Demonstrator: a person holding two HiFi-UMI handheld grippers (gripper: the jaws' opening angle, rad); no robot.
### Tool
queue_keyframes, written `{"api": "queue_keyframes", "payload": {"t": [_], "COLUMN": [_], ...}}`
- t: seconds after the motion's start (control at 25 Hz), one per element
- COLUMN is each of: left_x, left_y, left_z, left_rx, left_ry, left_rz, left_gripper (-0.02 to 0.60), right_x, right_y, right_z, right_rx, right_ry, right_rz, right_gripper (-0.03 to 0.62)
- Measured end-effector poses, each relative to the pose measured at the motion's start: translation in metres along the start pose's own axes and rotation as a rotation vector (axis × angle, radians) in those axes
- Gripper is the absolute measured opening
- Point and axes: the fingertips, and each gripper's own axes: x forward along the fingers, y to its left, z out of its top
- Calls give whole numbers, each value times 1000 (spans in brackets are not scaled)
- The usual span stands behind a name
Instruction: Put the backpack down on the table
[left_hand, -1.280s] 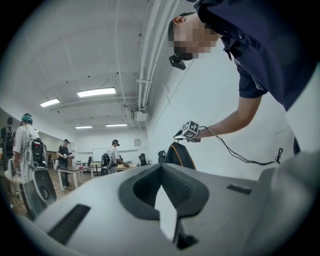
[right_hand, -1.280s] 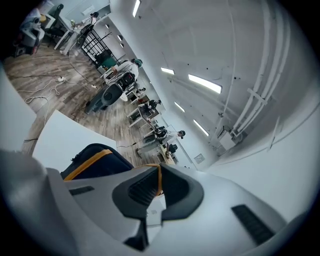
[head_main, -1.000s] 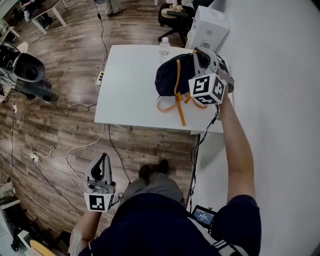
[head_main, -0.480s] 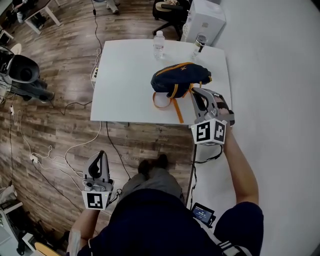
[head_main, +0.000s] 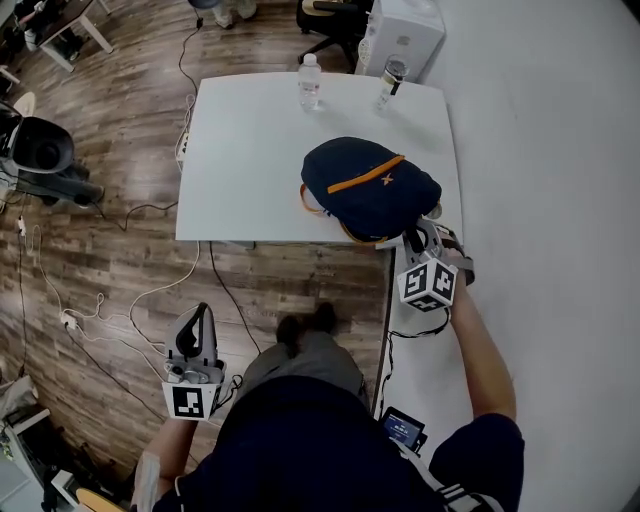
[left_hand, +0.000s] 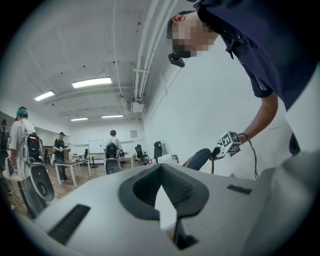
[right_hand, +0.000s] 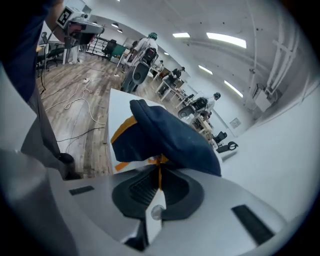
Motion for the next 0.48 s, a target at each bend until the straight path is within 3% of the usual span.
{"api": "queue_keyframes", "payload": {"t": [0.16,0.48], "left_x": [4,3], "left_y": [-7,-7], "left_z": [-4,-11], "left_rx": [2,4], "left_ry": [13,44], "left_rz": [-11,5], "left_gripper": [3,3], "right_x": [27,64], "right_y": [-2,50], "right_z": [-35,-91], "right_rx": [55,98], "right_ry": [80,211], "right_rz": [18,125], "right_gripper": [-5,-5]}}
